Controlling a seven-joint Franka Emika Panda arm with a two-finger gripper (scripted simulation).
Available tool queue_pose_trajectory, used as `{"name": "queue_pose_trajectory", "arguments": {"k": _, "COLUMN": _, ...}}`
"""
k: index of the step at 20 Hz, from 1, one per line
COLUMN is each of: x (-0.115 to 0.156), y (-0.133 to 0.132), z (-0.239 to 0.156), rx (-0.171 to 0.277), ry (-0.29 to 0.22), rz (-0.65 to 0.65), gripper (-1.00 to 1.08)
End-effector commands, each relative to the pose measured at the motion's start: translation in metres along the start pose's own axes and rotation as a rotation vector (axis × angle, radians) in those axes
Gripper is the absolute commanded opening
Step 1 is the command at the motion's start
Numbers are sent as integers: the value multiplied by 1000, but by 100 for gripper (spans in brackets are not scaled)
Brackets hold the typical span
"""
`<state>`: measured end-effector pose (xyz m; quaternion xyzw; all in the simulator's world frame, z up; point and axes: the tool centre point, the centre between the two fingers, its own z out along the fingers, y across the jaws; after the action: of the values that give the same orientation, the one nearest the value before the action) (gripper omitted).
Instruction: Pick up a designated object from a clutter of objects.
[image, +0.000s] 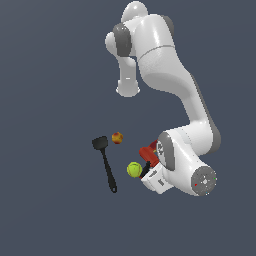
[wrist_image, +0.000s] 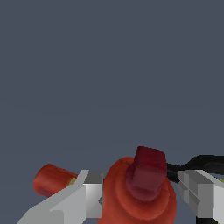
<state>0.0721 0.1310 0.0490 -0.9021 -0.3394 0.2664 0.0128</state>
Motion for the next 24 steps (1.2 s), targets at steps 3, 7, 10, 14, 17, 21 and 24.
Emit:
{"name": "queue_pose_trajectory", "arguments": {"k": 3, "x": -8, "y": 3, "z": -7, "rx": -2, "ry": 4, "rz": 1, "gripper": -100}}
{"name": "queue_pose_trajectory", "arguments": {"k": 7, "x": -24, "y": 10, "z": -16, "rx": -1, "ry": 3, "rz": 1, "gripper": -100}}
{"name": "queue_pose_trajectory", "arguments": {"k": 10, "x": -43, "y": 18, "z": -26, "rx": 0, "ry": 1, "rz": 1, "gripper": -100}}
{"name": "queue_pose_trajectory", "arguments": {"k": 14, "x": -78, "y": 32, "z": -45, "rx": 2, "ry": -1, "rz": 2, "gripper": -100}}
{"name": "queue_pose_trajectory", "arguments": {"k": 17, "x": -106, "y": 43, "z": -61, "rx": 4, "ry": -3, "rz": 2, "gripper": -100}}
{"name": "queue_pose_trajectory", "arguments": {"k": 21, "x": -145, "y": 59, "z": -82, "rx": 7, "ry": -6, "rz": 2, "gripper": -100}}
{"name": "queue_pose_trajectory", "arguments": {"k": 24, "x": -174, "y": 71, "z": -99, "rx": 9, "ry": -8, "rz": 3, "gripper": -100}}
